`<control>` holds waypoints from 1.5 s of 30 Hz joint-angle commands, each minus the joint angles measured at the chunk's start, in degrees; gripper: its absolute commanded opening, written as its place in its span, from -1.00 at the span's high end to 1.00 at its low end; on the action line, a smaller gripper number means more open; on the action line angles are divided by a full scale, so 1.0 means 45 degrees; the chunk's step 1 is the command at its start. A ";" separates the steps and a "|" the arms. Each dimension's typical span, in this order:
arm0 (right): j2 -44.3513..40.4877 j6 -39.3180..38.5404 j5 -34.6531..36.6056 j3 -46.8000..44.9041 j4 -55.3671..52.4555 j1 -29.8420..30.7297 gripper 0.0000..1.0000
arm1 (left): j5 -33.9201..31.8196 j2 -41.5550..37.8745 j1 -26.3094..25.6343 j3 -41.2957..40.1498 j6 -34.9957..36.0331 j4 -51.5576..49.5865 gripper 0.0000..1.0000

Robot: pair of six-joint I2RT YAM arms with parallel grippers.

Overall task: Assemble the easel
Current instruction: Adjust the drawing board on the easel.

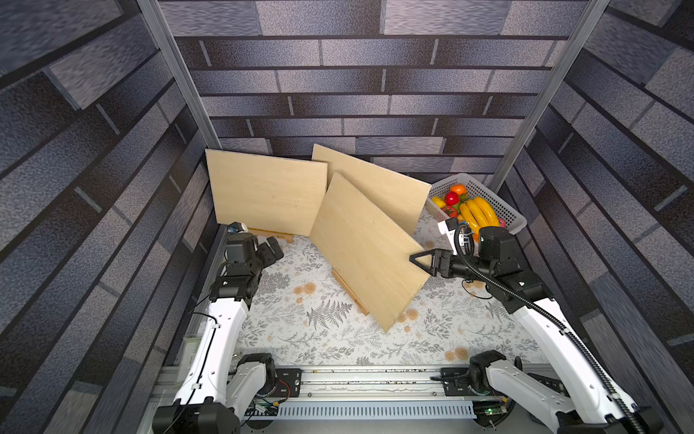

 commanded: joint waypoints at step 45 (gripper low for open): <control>-0.0537 -0.3996 0.1791 0.0640 -0.3027 0.0059 0.98 | -0.2016 -0.1450 -0.2688 0.1975 0.0295 -0.3376 -1.00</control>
